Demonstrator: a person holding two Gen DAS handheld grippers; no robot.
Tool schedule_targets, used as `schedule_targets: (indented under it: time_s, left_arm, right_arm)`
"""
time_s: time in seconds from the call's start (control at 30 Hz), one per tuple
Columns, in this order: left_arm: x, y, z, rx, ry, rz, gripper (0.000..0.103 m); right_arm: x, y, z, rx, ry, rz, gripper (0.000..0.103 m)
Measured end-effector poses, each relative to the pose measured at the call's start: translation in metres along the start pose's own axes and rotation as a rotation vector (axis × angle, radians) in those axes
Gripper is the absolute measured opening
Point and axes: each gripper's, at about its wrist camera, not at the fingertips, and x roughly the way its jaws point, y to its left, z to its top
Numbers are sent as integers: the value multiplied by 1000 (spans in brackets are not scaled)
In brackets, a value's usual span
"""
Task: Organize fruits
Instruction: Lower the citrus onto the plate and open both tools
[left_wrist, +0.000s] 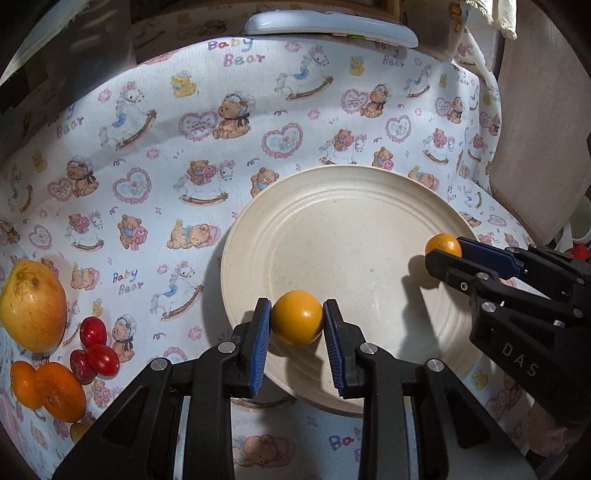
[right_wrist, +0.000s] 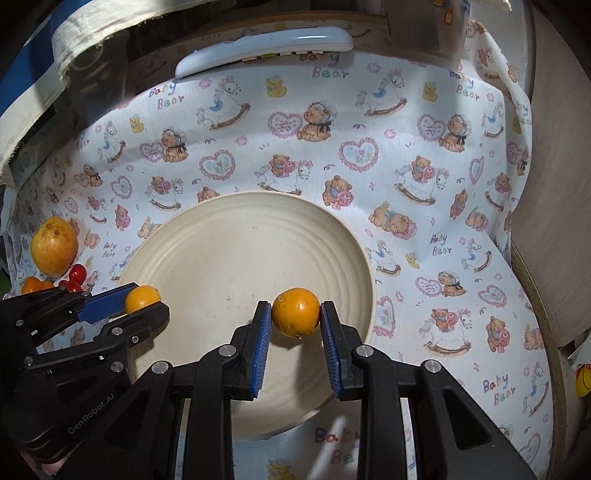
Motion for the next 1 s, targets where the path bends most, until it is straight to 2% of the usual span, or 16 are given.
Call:
schedule_targets:
  time_s: [0.17, 0.27, 0.43, 0.53, 0.63, 0.87, 1.0]
  left_arm:
    - [1, -2, 0, 12, 2, 0, 28]
    - [1, -4, 0, 17, -4, 2, 35]
    - [-1, -4, -1, 17, -15, 0, 39]
    - [-4, -4, -2, 15, -30, -2, 46]
    - [-11, -2, -2, 4, -55, -29, 47]
    - [-32, 4, -2, -31, -102, -36, 47]
    - [-63, 10, 0, -35, -186, -9, 51]
  right_arm:
    - [3, -1, 0, 1, 6, -3, 28]
    - [5, -1, -1, 0, 15, -4, 28]
    - [3, -1, 0, -4, -1, -16, 28]
    - [-1, -4, 1, 7, -13, -6, 28]
    - [-8, -6, 3, 19, -23, 3, 30]
    - [-35, -6, 7, 25, -116, -6, 42]
    - [-54, -3, 8, 25, -172, 0, 43]
